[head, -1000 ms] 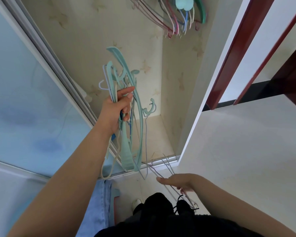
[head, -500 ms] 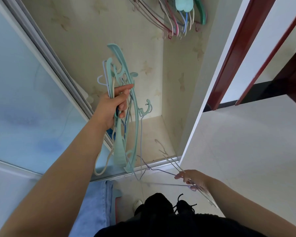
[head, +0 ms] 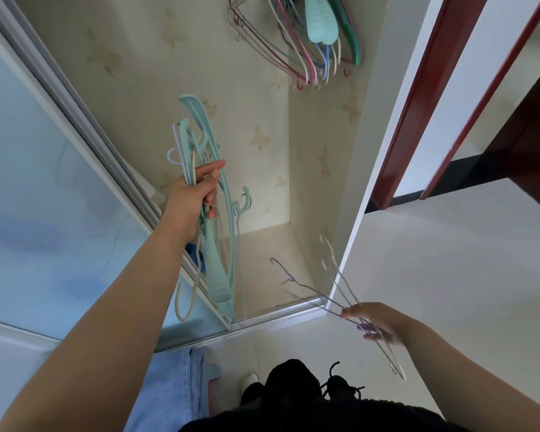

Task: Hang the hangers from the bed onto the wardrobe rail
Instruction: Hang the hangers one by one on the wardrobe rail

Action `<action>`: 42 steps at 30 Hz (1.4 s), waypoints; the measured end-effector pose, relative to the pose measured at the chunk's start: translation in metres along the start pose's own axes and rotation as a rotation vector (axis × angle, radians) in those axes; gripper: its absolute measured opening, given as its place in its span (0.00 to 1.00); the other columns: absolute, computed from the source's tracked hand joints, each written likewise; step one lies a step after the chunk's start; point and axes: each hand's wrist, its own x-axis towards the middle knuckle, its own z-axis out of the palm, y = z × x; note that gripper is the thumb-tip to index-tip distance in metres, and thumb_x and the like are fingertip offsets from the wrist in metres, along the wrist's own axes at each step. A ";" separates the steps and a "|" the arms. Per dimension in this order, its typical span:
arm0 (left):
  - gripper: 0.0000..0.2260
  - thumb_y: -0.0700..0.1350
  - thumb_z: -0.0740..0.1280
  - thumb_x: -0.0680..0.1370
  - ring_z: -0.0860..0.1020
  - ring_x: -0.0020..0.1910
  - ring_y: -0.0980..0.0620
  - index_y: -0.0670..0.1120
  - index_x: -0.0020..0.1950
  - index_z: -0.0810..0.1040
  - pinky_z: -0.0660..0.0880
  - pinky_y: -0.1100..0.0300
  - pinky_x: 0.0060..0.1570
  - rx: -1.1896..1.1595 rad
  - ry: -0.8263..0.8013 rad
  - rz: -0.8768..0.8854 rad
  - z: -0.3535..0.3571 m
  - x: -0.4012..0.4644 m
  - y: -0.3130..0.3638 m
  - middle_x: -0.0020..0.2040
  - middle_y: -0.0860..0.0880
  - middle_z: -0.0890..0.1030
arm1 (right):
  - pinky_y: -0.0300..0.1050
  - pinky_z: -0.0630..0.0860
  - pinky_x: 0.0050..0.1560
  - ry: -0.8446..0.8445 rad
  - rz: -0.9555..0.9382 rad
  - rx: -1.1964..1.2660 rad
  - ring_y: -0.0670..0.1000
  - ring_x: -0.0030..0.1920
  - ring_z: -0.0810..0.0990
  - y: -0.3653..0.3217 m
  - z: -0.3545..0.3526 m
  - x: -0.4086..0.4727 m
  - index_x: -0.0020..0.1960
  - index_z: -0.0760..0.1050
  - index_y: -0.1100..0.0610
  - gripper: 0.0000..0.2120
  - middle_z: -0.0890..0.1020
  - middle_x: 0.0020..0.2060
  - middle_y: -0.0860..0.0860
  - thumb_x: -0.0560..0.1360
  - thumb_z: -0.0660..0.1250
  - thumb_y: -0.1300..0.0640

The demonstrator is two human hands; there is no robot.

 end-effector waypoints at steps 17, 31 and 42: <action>0.15 0.43 0.72 0.75 0.74 0.26 0.58 0.43 0.61 0.78 0.70 0.65 0.23 -0.154 0.199 -0.221 0.018 0.060 -0.044 0.52 0.45 0.83 | 0.36 0.67 0.38 0.194 -0.506 0.167 0.45 0.39 0.73 -0.171 0.097 -0.013 0.39 0.79 0.56 0.10 0.77 0.36 0.45 0.77 0.64 0.59; 0.13 0.39 0.73 0.73 0.70 0.29 0.52 0.49 0.56 0.82 0.72 0.60 0.33 -0.317 0.117 -0.148 0.007 0.139 0.031 0.52 0.43 0.84 | 0.41 0.72 0.48 0.152 -0.758 -0.073 0.45 0.47 0.77 -0.337 0.128 -0.057 0.43 0.80 0.50 0.06 0.81 0.43 0.42 0.77 0.66 0.51; 0.13 0.40 0.74 0.72 0.70 0.32 0.51 0.47 0.56 0.82 0.73 0.62 0.30 -0.297 0.161 -0.081 -0.009 0.182 0.100 0.44 0.47 0.79 | 0.46 0.74 0.47 0.134 -0.808 0.059 0.57 0.49 0.78 -0.515 0.074 -0.098 0.50 0.78 0.53 0.19 0.84 0.52 0.51 0.75 0.62 0.38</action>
